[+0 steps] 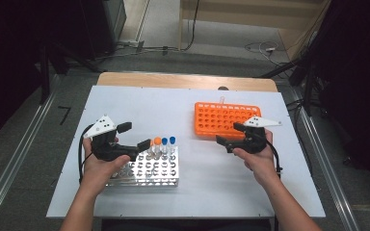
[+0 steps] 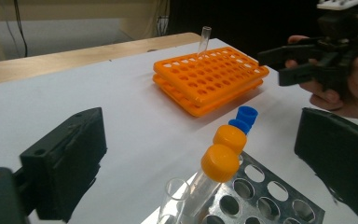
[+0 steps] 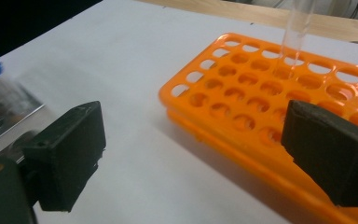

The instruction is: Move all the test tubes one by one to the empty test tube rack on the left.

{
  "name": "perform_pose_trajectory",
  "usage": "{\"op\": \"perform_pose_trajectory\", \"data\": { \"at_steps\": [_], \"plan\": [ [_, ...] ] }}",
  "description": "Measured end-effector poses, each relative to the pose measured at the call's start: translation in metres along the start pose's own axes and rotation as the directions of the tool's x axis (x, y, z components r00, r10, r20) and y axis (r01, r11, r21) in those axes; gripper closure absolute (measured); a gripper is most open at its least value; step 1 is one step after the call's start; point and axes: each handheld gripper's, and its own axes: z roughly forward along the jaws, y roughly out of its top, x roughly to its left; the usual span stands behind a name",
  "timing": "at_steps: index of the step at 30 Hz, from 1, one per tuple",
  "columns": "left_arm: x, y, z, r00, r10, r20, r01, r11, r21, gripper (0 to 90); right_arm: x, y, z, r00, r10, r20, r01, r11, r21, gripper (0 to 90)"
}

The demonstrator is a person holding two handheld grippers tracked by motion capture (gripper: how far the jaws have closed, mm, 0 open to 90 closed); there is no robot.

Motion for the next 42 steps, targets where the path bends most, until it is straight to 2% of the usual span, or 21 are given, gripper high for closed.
{"op": "perform_pose_trajectory", "data": {
  "at_steps": [6,9,11,13,16,18,25,27,31,34,38,40,42],
  "plan": [
    [-0.002,0.000,0.001,1.0000,0.004,0.004,-0.004,1.0000,0.000,0.0,-0.022,0.014,0.021,0.9983,0.043,0.039,-0.043,0.999,-0.015,13.7],
    [-0.002,0.000,0.001,1.0000,0.001,0.003,-0.001,1.0000,-0.003,0.0,-0.033,0.019,0.031,0.9959,0.078,0.047,-0.076,0.997,-0.034,23.1],
    [-0.001,0.000,0.000,1.0000,0.001,0.000,-0.001,1.0000,0.000,0.0,-0.038,0.020,0.037,0.9925,0.095,0.077,-0.091,0.994,-0.057,28.7],
    [0.000,-0.001,0.000,1.0000,-0.004,-0.002,0.004,1.0000,-0.002,0.0,-0.044,0.022,0.045,0.9901,0.106,0.091,-0.103,0.994,-0.043,32.4],
    [0.000,-0.001,0.000,1.0000,-0.005,-0.004,0.005,1.0000,-0.003,0.0,-0.051,0.024,0.055,0.9852,0.121,0.121,-0.114,0.991,-0.063,39.1],
    [0.000,-0.001,0.000,1.0000,-0.003,-0.007,0.003,1.0000,0.000,0.0,-0.054,0.026,0.061,0.9834,0.138,0.117,-0.134,0.990,-0.043,41.0],
    [-0.002,-0.001,0.001,1.0000,0.000,-0.007,0.000,1.0000,0.004,0.0,-0.055,0.030,0.081,0.9764,0.134,0.170,-0.138,0.990,0.016,52.2],
    [-0.002,-0.001,0.001,1.0000,-0.001,-0.008,0.001,1.0000,0.003,0.0,-0.053,0.031,0.085,0.9725,0.134,0.190,-0.139,0.990,0.013,55.8],
    [-0.002,-0.001,0.001,0.9999,-0.004,-0.010,0.004,1.0000,0.005,0.0,-0.049,0.034,0.090,0.9655,0.107,0.237,-0.115,0.993,0.020,62.1],
    [-0.002,-0.002,0.002,1.0000,-0.003,-0.009,0.003,1.0000,0.008,0.0,-0.046,0.034,0.091,0.9603,0.088,0.264,-0.098,0.995,0.024,70.8],
    [-0.004,-0.002,0.004,1.0000,0.006,-0.001,-0.006,0.9999,0.015,1.9,-0.049,0.035,0.089,0.9574,0.120,0.263,-0.131,0.991,0.024,73.2],
    [-0.006,-0.001,0.005,1.0000,0.008,0.003,-0.008,0.9999,0.015,1.9,-0.050,0.035,0.086,0.9592,0.127,0.253,-0.136,0.990,0.021,73.3],
    [-0.007,0.000,0.005,0.9999,0.015,0.005,-0.015,0.9998,0.015,1.9,-0.049,0.036,0.082,0.9630,0.118,0.242,-0.123,0.992,0.004,73.4]
  ]
}}
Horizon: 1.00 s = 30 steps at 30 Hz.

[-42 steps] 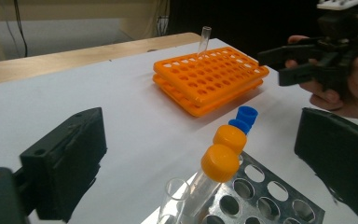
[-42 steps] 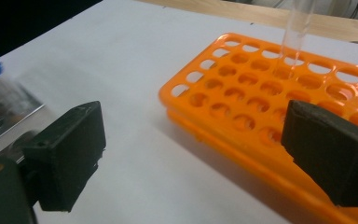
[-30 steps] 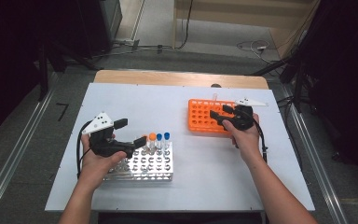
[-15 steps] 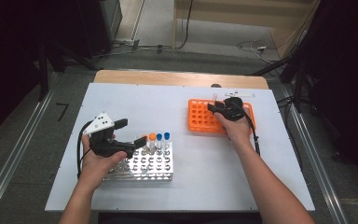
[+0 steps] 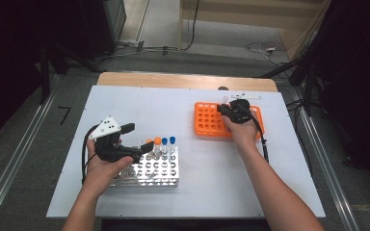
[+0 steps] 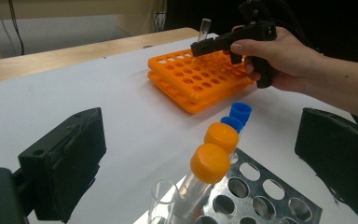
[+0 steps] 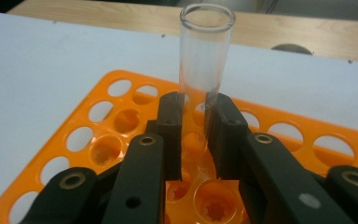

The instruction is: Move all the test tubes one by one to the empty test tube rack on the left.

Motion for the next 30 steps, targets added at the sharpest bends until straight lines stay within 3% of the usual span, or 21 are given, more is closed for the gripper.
{"op": "perform_pose_trajectory", "data": {
  "at_steps": [4,9,17,24,30],
  "plan": [
    [-0.003,0.003,0.000,1.0000,0.005,0.004,-0.005,1.0000,-0.007,1.8,0.000,0.005,-0.012,0.9999,-0.012,-0.008,0.011,0.999,-0.048,73.4],
    [-0.010,0.006,0.002,0.9997,0.018,0.018,-0.018,0.9998,-0.005,1.8,0.002,0.008,-0.030,0.9983,-0.030,-0.049,0.027,0.997,-0.071,73.7],
    [-0.024,0.011,0.007,0.9981,0.045,0.042,-0.044,0.9990,-0.011,1.8,0.006,-0.001,-0.059,0.9923,-0.037,-0.119,0.025,0.995,-0.099,73.8],
    [-0.033,0.013,0.011,0.9967,0.052,0.063,-0.051,0.9986,-0.016,1.8,0.015,-0.021,-0.078,0.9823,-0.078,-0.170,0.061,0.993,-0.104,73.8],
    [-0.041,0.014,0.017,0.9948,0.066,0.077,-0.066,0.9978,-0.005,1.8,0.026,-0.034,-0.095,0.9669,-0.107,-0.232,0.083,0.990,-0.110,73.8]
  ]
}}
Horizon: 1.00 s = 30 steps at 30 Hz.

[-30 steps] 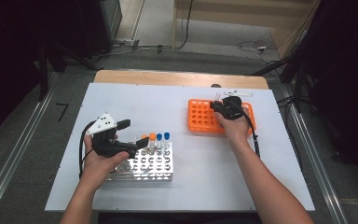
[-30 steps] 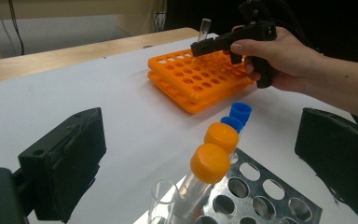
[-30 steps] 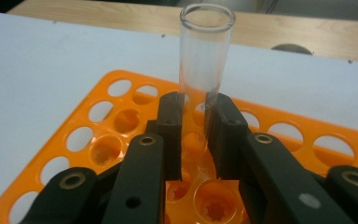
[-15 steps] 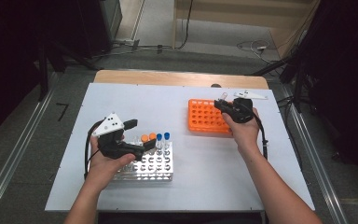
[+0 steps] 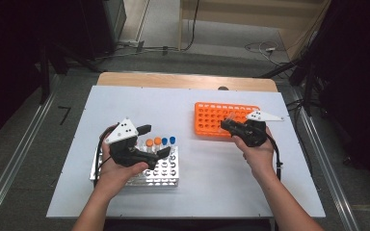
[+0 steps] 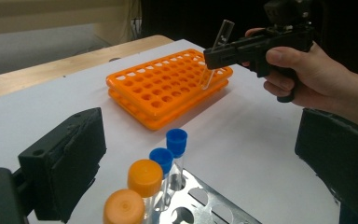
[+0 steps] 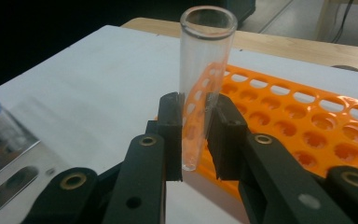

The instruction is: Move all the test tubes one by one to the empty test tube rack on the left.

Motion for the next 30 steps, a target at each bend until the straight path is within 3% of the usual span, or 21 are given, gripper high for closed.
{"op": "perform_pose_trajectory", "data": {
  "at_steps": [8,20,25,30],
  "plan": [
    [-0.009,0.001,0.007,0.9996,0.017,0.021,-0.017,0.9998,0.007,1.8,0.021,-0.013,-0.020,0.9984,-0.027,-0.050,0.029,0.999,0.026,73.8],
    [-0.028,0.003,0.020,0.9970,0.046,0.062,-0.048,0.9987,0.019,1.9,0.049,-0.030,-0.047,0.9884,-0.073,-0.133,0.080,0.996,0.046,73.8],
    [-0.033,0.001,0.025,0.9933,0.053,0.103,-0.056,0.9981,0.028,8.8,0.063,-0.033,-0.046,0.9791,-0.104,-0.175,0.117,0.991,0.066,73.8],
    [-0.039,0.001,0.028,0.9861,0.055,0.157,-0.058,0.9982,0.016,21.3,0.078,-0.035,-0.040,0.9671,-0.144,-0.210,0.165,0.982,0.089,73.8]
  ]
}}
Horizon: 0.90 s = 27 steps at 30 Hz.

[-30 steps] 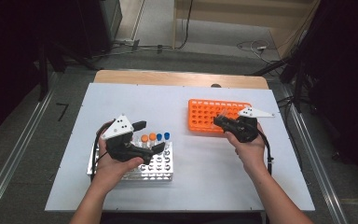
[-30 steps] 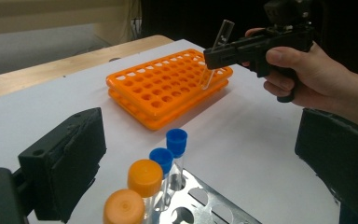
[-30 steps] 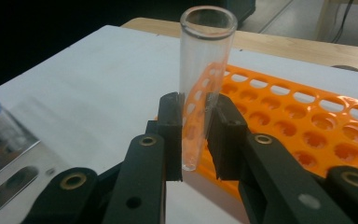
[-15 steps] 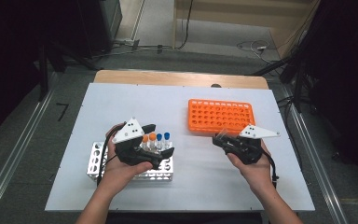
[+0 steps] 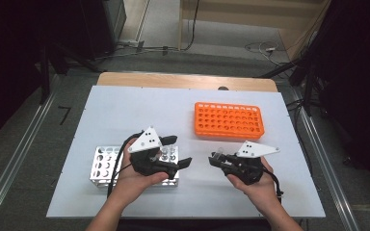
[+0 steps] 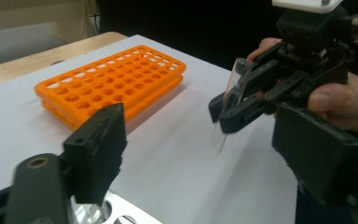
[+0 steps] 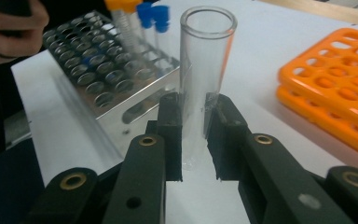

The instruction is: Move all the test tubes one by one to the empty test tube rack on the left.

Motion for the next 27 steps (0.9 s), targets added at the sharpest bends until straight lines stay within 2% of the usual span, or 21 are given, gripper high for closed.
{"op": "perform_pose_trajectory", "data": {
  "at_steps": [5,11,21,27],
  "plan": [
    [-0.007,-0.001,0.007,0.9981,0.014,0.059,-0.014,0.9999,0.010,38.6,0.012,0.001,0.010,0.9987,-0.027,-0.043,0.028,0.999,0.024,73.8],
    [-0.014,-0.003,0.018,0.9923,0.030,0.120,-0.036,0.9981,0.051,52.2,0.023,0.002,0.017,0.9961,-0.046,-0.075,0.050,0.998,0.048,73.8],
    [-0.021,-0.006,0.028,0.9883,0.043,0.146,-0.055,0.9956,0.076,66.4,0.034,0.003,0.021,0.9910,-0.075,-0.111,0.082,0.995,0.064,73.8],
    [-0.025,-0.008,0.033,0.9884,0.068,0.136,-0.081,0.9921,0.095,72.0,0.037,0.004,0.022,0.9879,-0.081,-0.132,0.091,0.993,0.074,73.8]
  ]
}}
